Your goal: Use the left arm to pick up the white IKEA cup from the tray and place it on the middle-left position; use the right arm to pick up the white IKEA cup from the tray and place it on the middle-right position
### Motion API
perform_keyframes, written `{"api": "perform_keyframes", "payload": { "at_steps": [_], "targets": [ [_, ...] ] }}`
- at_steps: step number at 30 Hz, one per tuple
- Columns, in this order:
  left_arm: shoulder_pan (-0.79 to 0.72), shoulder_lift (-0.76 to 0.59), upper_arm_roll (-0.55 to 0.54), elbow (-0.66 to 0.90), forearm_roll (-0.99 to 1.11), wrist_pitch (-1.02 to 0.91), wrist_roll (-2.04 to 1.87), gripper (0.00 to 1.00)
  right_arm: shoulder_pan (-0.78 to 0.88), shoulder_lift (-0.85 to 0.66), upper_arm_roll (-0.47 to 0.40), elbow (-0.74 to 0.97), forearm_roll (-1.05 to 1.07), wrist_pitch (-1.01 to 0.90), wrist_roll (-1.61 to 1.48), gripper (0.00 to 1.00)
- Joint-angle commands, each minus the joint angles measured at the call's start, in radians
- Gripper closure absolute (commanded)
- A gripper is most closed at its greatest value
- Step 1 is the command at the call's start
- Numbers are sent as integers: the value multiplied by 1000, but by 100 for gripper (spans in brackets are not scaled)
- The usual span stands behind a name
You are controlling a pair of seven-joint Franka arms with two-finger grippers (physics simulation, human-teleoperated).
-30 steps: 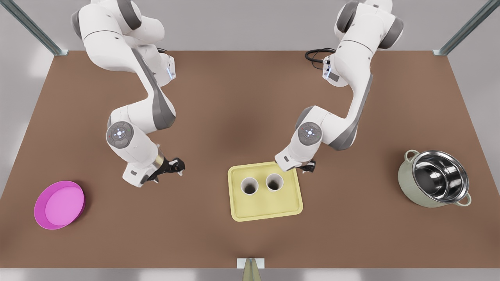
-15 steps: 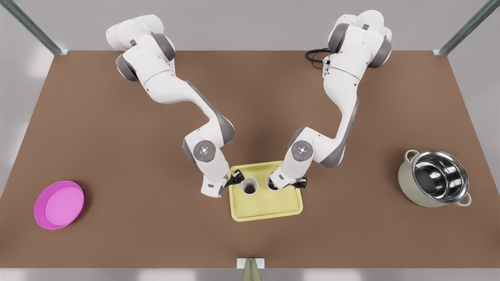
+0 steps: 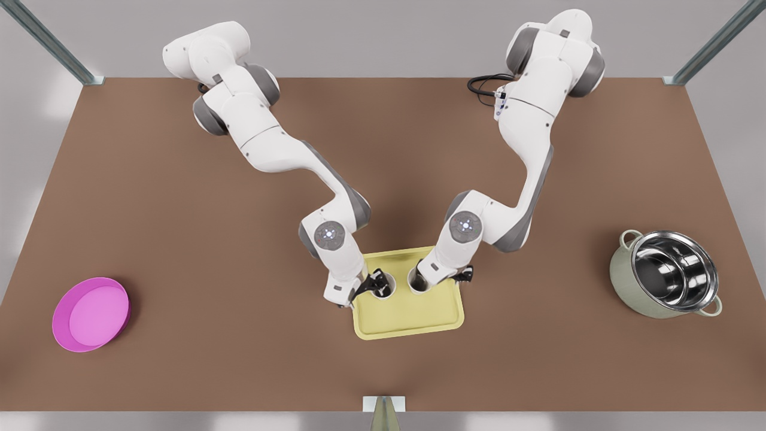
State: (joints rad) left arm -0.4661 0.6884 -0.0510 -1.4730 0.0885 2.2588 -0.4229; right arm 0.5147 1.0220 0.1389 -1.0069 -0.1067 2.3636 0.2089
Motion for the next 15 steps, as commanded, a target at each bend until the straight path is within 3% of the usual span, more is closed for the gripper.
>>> {"api": "perform_keyframes", "payload": {
  "at_steps": [1, 15],
  "targets": [
    [0, -4, -1, -12, 2, -76, -7, 0, 8, -2, -1, -1, 4, 11, 64, 0],
    [-23, 56, -9, -1, -44, 27, -48, 2, 33, -2, -1, -82, 1, 9, 76, 4]
  ]
}}
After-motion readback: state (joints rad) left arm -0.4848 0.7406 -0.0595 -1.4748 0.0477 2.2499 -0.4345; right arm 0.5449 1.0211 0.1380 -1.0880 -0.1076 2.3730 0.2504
